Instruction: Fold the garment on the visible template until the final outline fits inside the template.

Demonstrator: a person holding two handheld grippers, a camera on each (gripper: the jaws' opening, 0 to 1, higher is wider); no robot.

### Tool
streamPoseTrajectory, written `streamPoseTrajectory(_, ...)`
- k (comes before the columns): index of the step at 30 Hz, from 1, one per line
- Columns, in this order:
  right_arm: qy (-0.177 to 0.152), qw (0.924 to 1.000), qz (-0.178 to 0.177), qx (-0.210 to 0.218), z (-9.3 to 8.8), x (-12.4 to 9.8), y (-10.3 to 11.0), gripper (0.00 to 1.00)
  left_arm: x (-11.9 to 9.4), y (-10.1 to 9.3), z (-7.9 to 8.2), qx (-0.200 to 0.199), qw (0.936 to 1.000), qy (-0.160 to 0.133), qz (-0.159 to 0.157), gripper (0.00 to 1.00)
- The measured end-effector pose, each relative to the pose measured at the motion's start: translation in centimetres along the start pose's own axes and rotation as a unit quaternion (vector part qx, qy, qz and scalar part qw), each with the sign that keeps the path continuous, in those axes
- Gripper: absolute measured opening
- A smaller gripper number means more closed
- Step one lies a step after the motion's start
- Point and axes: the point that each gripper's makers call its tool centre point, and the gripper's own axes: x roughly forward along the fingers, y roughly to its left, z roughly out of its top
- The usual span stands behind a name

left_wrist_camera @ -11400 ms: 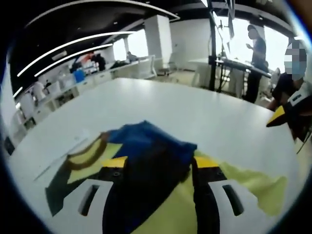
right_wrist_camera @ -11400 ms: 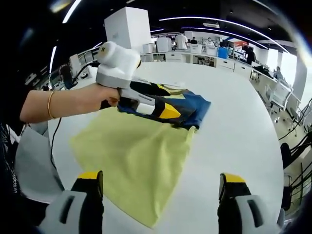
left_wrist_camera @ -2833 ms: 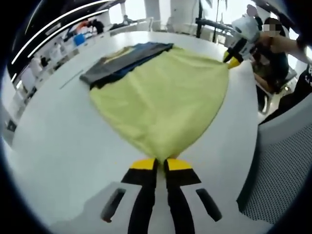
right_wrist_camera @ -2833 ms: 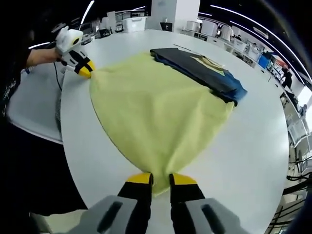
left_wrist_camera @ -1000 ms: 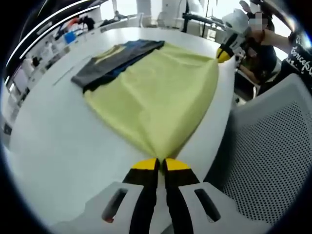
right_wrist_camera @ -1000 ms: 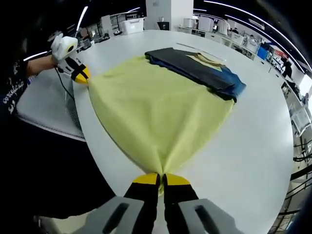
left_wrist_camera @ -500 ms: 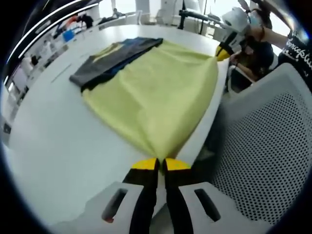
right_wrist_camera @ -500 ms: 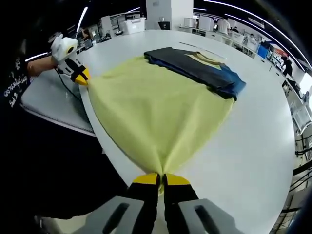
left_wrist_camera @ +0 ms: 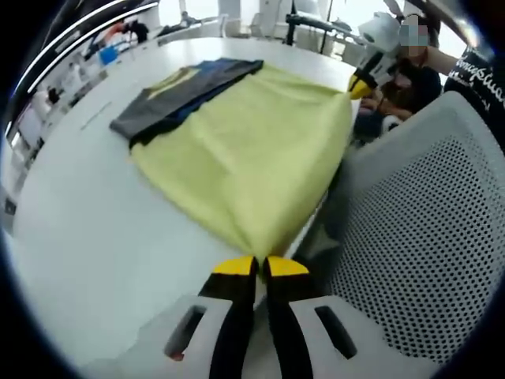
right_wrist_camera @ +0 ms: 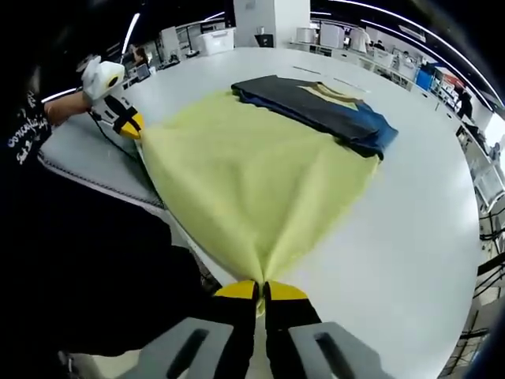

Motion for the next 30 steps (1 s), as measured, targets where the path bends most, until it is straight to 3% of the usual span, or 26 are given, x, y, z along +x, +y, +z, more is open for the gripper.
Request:
streamPoseTrajectory(12,0.0,1.0,0.003,0.008,-0.3,-0.5,0.7,0.0,-0.8,-0.6,-0.1,-0.007,0.9999,-0.001,-0.011,0.01)
streamPoseTrajectory(17,-0.003,1.0,-0.003,0.006,0.1,-1.0,0.6,0.0,-1.5,-0.3,0.7,-0.004,0.9999,-0.007,-0.009,0.01)
streamPoseTrajectory(21,-0.011,0.9999,-0.01,0.0,1.0,-1.9,0.4,0.0,-2.2,0.0,1.7,0.011,0.9999,-0.01,0.003,0.01)
streamPoseTrajectory(30,-0.04,0.9989,-0.02,0.015,3.5,-4.0,-0.7,0.0,-3.5,1.0,3.2,-0.004,0.9998,-0.01,0.015,0.01)
